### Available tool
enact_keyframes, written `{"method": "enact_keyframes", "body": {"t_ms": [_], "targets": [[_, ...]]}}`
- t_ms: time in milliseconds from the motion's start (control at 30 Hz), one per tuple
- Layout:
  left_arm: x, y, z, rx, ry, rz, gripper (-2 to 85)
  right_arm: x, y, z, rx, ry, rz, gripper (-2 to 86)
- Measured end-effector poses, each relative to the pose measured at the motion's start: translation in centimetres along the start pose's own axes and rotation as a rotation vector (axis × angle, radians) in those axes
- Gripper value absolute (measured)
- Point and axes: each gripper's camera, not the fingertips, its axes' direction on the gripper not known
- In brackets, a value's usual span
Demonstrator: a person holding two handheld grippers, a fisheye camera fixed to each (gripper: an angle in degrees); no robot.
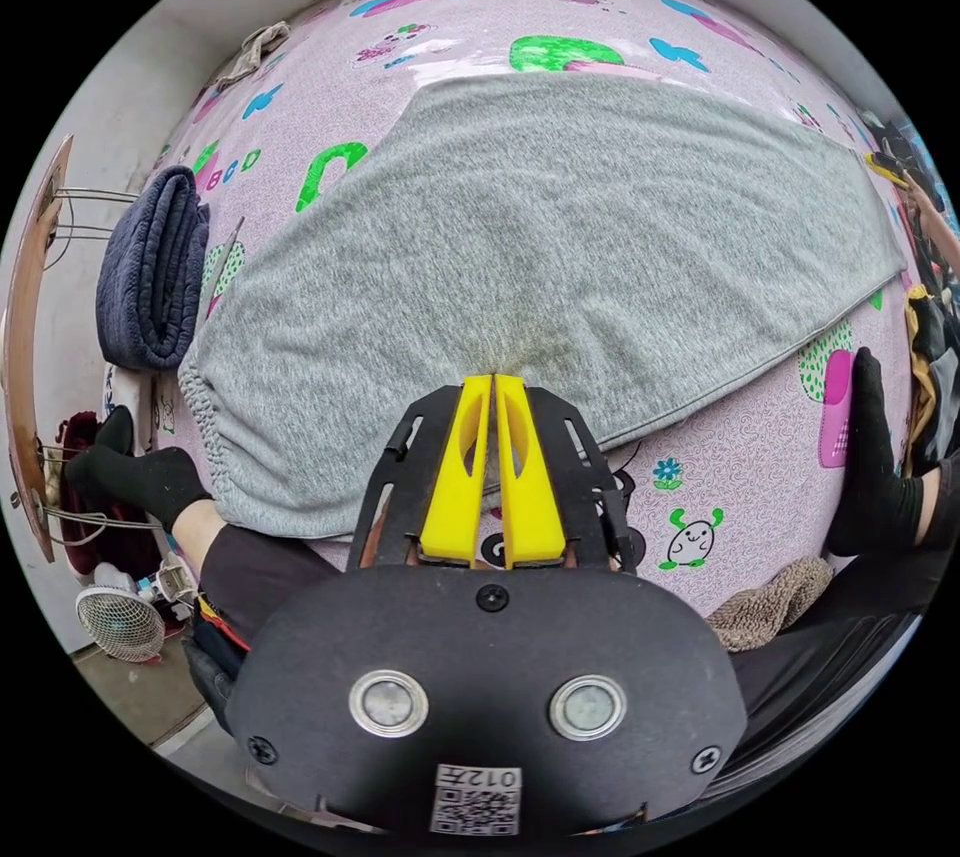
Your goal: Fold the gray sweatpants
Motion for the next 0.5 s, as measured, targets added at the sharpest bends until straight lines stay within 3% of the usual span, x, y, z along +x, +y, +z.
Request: {"method": "enact_keyframes", "body": {"t_ms": [300,500], "targets": [[-1.0,2.5,0.0,0.059,0.043,-0.055,0.5,5.9,9.6,-5.3,-0.058,-0.186,0.246,4.9],[-1.6,3.9,0.1,0.067,0.055,-0.055,0.5,6.3,11.6,-4.9,-0.129,-0.137,0.307,7.6]]}}
